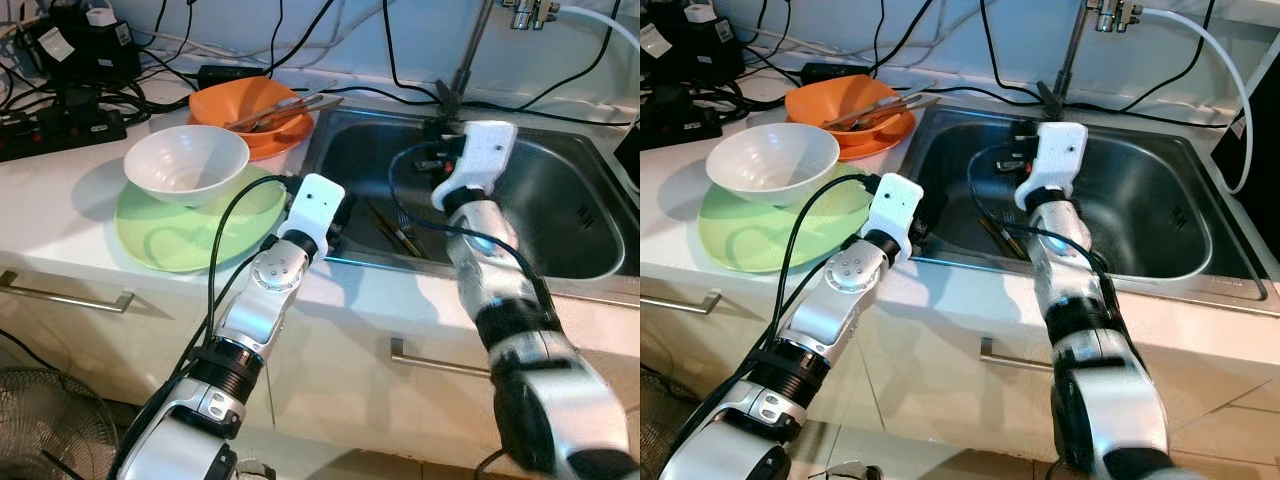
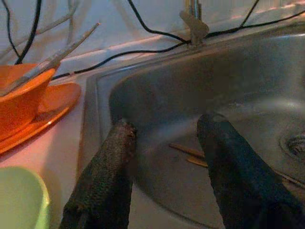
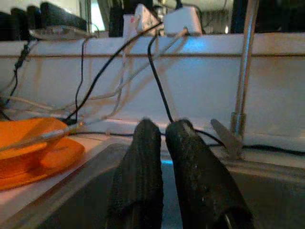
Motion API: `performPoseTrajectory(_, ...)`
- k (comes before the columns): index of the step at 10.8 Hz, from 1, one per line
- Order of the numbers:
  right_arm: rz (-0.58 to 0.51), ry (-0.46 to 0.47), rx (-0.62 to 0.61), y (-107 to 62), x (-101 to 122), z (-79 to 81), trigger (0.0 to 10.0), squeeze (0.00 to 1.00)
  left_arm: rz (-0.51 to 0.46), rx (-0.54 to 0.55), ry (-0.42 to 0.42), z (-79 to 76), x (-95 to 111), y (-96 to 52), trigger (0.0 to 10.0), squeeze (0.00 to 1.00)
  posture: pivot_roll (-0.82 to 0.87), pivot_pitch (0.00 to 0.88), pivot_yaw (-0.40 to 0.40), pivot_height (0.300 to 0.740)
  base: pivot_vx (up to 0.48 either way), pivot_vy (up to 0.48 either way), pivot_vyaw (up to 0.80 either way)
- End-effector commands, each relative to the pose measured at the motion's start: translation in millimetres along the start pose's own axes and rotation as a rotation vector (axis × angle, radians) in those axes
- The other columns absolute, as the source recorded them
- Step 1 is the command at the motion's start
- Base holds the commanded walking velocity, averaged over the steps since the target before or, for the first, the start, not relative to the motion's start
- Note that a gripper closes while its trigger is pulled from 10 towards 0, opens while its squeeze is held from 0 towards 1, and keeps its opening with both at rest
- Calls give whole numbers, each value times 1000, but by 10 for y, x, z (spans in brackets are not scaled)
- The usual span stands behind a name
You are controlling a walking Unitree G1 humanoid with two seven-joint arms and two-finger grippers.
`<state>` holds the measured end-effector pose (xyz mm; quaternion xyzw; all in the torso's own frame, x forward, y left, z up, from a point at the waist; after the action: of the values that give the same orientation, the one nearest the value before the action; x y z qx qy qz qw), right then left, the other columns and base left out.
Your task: Kitchen organization
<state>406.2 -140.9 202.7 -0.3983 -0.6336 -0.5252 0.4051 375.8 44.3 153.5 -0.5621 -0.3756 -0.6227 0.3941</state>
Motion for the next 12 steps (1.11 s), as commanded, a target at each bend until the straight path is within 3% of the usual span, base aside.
performPoseTrajectory(1,-13,-18,0,-30,41,-4,10000,0,-17,18,-2,23,12,-4,10000,0,42,0,-43,740,0,0,0)
performPoseTrajectory(3,-26,-22,7,-190,31,14,10000,0,-40,36,-6,52,37,-19,10000,0,39,0,-44,740,0,0,0)
performPoseTrajectory(6,6,-32,-16,-569,-111,10,10000,0,-96,79,-35,147,63,-92,10000,0,24,4,-40,740,0,0,0)
performPoseTrajectory(12,64,-7,-63,-579,-224,74,10000,0,-187,108,-36,193,172,-147,10000,0,33,6,-44,740,0,0,0)
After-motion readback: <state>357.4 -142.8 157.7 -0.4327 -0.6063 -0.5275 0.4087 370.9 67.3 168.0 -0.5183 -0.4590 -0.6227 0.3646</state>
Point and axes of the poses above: a point about 5 cm out from each wrist's last joint towards the gripper, its own y axis pointing out of the wrist towards the gripper, its own x axis along the axis of the wrist's last joint, z = x × y, the point moved 3 cm from there along y, pointing out of the wrist towards the gripper, and after that the axes turned 8 degrees about -y, right-handed, at the moved point
